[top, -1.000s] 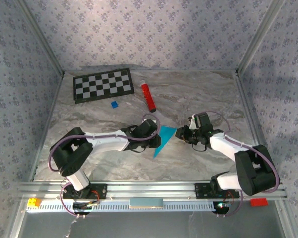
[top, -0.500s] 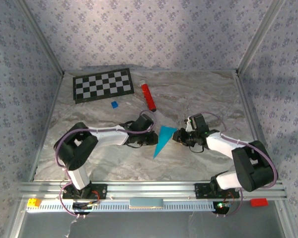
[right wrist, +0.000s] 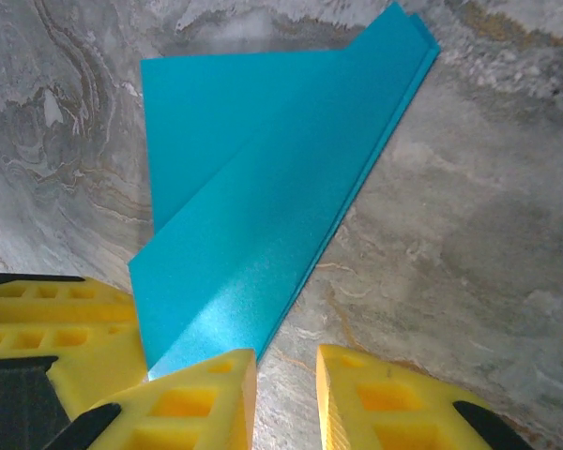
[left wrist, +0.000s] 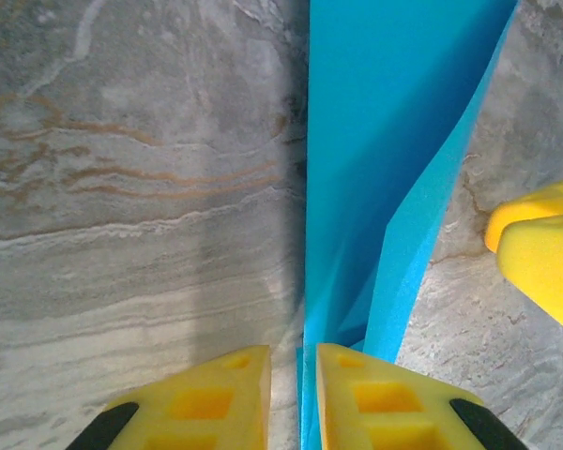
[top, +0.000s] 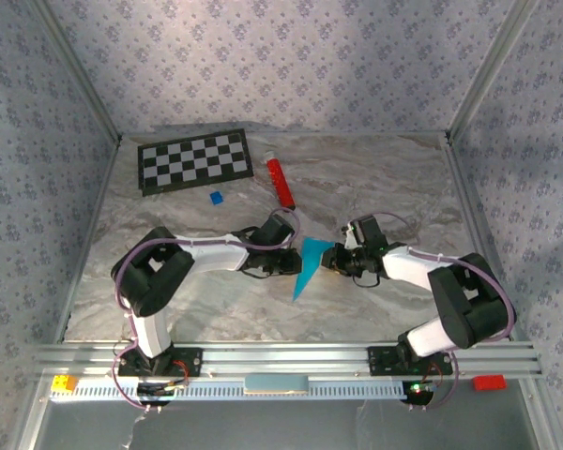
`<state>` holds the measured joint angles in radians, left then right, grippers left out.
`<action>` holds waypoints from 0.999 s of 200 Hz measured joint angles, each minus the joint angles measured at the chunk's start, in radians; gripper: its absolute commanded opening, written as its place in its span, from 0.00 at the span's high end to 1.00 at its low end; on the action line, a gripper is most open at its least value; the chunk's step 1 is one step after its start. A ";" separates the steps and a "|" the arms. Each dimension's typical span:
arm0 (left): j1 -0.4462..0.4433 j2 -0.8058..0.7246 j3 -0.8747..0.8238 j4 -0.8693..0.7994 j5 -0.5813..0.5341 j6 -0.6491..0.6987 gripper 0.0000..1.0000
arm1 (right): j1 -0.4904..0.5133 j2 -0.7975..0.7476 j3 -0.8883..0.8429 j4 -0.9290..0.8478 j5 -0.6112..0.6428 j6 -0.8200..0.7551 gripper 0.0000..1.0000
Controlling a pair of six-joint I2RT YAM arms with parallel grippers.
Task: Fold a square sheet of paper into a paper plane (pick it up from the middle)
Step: Move a paper plane to the center of the table.
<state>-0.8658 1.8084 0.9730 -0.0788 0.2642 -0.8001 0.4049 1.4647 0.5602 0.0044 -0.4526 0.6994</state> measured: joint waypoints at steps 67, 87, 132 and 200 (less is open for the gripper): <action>0.000 0.002 0.000 0.026 0.043 -0.009 0.76 | 0.003 0.031 0.003 0.010 -0.004 0.000 0.76; 0.000 0.002 -0.002 0.052 0.055 -0.023 0.75 | 0.003 0.034 0.005 0.011 -0.005 0.000 0.76; 0.000 0.002 -0.019 0.102 0.066 -0.051 0.73 | 0.003 0.037 0.007 0.011 -0.005 0.000 0.77; 0.003 0.009 -0.033 0.113 0.074 -0.058 0.71 | 0.003 0.041 0.008 0.010 -0.005 0.000 0.77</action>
<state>-0.8627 1.8175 0.9398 0.0341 0.3382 -0.8581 0.4084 1.5055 0.5686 0.0147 -0.4576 0.6994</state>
